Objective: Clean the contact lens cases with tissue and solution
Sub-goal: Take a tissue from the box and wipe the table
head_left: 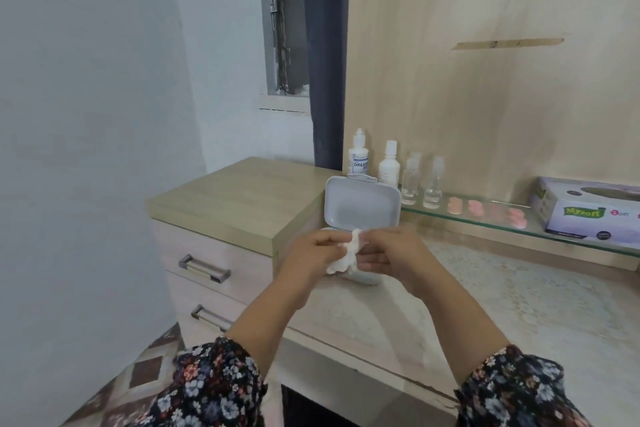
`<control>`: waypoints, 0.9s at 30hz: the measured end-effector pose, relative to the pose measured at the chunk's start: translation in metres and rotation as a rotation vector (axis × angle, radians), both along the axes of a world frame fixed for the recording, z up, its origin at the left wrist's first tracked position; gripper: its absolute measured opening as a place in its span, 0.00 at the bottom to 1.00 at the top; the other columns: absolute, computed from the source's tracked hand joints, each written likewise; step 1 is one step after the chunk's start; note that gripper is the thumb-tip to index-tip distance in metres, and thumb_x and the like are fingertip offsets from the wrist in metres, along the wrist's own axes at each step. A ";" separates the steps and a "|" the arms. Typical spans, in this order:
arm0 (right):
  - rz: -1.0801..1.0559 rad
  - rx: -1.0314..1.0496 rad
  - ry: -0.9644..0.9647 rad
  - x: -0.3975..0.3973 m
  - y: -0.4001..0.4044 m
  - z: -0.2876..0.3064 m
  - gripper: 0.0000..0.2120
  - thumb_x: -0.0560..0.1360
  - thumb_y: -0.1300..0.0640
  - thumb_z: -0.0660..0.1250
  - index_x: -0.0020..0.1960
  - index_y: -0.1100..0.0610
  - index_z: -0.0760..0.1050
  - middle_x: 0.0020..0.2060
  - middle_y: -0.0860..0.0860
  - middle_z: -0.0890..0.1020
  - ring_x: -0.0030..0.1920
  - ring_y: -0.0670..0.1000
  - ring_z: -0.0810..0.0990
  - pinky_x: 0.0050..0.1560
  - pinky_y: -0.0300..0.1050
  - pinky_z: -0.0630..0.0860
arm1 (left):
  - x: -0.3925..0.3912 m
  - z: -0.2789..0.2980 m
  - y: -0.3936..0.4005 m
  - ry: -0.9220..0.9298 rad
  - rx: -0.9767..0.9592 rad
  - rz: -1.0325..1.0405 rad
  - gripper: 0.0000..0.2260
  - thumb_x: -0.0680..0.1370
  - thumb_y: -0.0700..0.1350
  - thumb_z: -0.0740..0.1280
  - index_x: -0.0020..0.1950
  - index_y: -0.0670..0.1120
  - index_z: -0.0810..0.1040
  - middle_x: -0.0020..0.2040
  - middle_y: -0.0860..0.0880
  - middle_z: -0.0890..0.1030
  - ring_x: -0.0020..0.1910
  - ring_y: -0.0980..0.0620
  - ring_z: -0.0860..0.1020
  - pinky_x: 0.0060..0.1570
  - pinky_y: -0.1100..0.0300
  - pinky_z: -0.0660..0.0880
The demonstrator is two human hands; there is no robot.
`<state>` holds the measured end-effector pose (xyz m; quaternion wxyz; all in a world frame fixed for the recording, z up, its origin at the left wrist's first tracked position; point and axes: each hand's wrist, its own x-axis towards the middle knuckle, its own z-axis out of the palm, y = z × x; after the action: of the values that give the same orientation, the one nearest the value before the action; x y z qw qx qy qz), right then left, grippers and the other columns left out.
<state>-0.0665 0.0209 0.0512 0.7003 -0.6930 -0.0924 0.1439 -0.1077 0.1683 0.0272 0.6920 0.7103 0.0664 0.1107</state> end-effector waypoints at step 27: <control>0.458 -0.445 0.062 -0.099 0.257 -0.166 0.14 0.73 0.72 0.65 0.35 0.56 0.78 0.34 0.56 0.81 0.32 0.54 0.81 0.44 0.47 0.81 | -0.157 -0.155 0.228 0.409 0.035 0.322 0.06 0.69 0.32 0.74 0.41 0.41 0.80 0.35 0.49 0.80 0.33 0.54 0.77 0.33 0.64 0.73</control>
<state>-0.1653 0.2781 -0.1149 0.4834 -0.7856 -0.1911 0.3356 -0.2651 0.3967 -0.1275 0.6252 0.7101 0.3153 0.0746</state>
